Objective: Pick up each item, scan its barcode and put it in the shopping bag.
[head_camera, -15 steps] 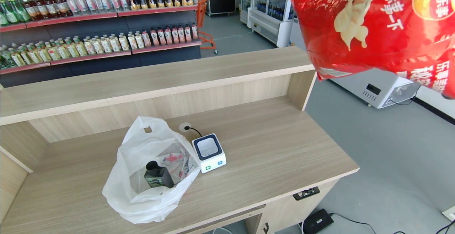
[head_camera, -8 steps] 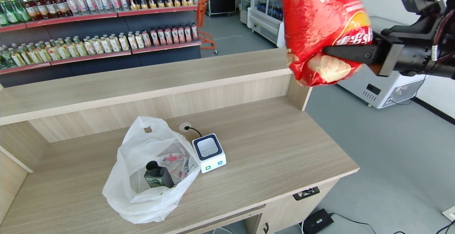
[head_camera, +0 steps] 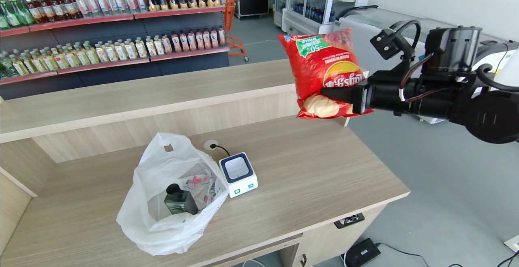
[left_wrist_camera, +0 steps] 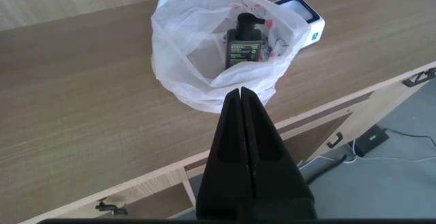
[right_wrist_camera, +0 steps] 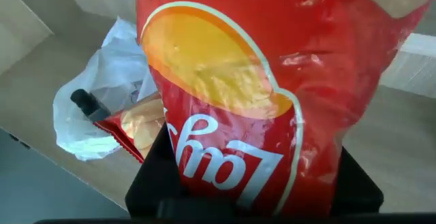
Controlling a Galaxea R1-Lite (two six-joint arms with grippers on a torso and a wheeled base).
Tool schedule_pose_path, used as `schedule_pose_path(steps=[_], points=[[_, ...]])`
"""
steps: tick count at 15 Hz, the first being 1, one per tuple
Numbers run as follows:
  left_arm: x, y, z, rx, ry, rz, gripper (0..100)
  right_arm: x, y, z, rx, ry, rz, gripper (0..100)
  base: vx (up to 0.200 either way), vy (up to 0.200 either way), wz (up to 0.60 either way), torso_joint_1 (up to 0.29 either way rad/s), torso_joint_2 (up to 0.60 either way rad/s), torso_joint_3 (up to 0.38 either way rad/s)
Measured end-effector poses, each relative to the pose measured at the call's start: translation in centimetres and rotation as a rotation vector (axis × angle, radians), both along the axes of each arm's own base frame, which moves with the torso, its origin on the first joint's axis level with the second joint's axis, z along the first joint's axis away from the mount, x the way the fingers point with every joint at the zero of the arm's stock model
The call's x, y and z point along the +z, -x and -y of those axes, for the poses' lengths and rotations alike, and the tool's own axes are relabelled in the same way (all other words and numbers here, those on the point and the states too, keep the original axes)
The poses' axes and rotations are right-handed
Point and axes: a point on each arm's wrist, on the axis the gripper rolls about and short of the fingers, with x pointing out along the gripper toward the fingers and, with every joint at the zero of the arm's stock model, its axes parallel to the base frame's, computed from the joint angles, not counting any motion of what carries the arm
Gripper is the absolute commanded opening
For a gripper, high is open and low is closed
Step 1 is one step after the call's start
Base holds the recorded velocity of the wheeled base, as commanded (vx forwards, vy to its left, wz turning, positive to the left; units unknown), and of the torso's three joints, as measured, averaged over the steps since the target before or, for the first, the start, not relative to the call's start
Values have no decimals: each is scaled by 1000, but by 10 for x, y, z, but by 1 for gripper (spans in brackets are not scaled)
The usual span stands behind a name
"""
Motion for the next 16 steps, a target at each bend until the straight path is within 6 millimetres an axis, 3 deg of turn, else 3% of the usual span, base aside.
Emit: schedule_pose_path(steps=[4,14,16], points=[[0,0,0,0,0,0,0,-13,9,-21,-72,50,-73,0,0,0,0,0,0,0],[0,0,0,0,0,0,0,-16,12,-24,-58,146,4,0,0,0,0,0,0,0],[0,0,0,0,0,0,0,-17,12,-24,-50,172,25,0,0,0,600,-32,61,51]])
